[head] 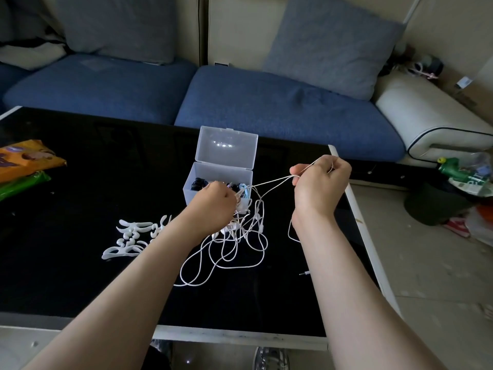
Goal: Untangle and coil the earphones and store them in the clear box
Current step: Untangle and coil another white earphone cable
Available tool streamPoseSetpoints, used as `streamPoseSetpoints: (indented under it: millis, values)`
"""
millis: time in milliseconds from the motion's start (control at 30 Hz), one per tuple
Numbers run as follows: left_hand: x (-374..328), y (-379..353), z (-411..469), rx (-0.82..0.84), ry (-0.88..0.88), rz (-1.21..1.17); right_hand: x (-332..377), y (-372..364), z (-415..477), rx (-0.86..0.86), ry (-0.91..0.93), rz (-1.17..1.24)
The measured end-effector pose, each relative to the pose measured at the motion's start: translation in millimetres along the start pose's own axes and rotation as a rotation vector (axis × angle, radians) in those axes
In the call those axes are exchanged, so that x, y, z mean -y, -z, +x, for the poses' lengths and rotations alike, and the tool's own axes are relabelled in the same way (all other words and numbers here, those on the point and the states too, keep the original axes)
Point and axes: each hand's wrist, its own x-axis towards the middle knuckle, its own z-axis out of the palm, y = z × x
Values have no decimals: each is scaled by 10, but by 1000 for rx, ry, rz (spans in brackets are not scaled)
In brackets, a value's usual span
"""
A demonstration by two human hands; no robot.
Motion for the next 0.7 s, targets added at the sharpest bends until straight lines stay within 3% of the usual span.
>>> streamPoseSetpoints:
  millis: [133, 367, 467, 700]
  values:
    - [24, 5, -18, -11, 10, 13, -1, 12, -24, -3, 114, -129]
    - [31, 30, -122, 14, -24, 3, -26, 8, -137, 143, 301, -238]
    - [46, 54, -147, -3, -11, -18, -47, 50, -176, 107, 271, -256]
    - [-86, 171, -365, -12, 52, -352, -24, 129, -246, 82, 193, -260]
